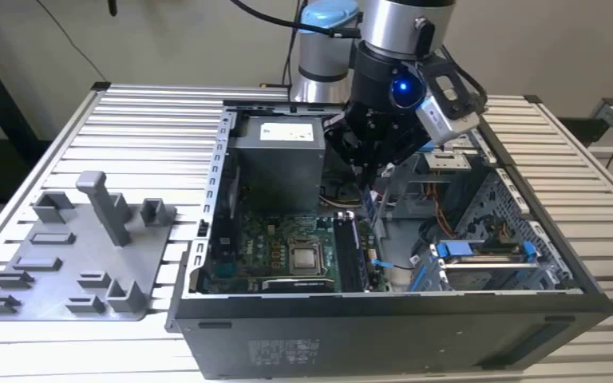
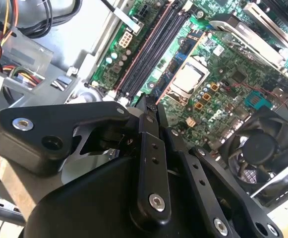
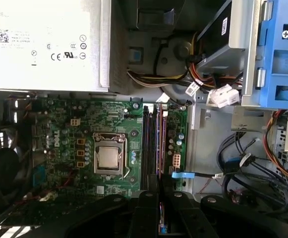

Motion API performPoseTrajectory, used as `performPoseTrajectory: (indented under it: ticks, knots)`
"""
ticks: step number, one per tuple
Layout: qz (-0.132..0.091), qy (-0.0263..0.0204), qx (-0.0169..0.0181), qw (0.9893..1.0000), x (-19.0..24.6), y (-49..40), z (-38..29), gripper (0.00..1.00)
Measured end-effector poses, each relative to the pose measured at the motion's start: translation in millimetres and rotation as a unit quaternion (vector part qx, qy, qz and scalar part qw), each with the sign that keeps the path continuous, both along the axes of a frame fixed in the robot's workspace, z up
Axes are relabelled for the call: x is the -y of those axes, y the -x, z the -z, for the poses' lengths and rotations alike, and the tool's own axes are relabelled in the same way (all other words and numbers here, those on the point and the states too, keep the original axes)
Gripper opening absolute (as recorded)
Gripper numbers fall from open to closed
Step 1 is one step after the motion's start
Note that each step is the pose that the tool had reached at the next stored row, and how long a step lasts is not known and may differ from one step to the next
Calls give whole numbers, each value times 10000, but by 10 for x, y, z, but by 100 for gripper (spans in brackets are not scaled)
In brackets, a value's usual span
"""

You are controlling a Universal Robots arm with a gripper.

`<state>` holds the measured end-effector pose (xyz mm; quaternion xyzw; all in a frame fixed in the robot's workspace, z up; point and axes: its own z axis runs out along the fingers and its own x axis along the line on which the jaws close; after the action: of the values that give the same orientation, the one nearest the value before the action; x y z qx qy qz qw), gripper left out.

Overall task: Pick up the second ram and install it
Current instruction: 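Insert the second ram into the second slot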

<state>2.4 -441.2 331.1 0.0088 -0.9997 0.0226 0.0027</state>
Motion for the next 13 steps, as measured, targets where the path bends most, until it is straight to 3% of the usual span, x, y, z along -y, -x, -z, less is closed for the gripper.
performPoseTrajectory:
  ticks: [6, 13]
  knots:
    - [1, 10, 2, 10000, 0, 5, 83, 14]
    - [40, 10, 2, 10000, 0, 74, 210, 14]
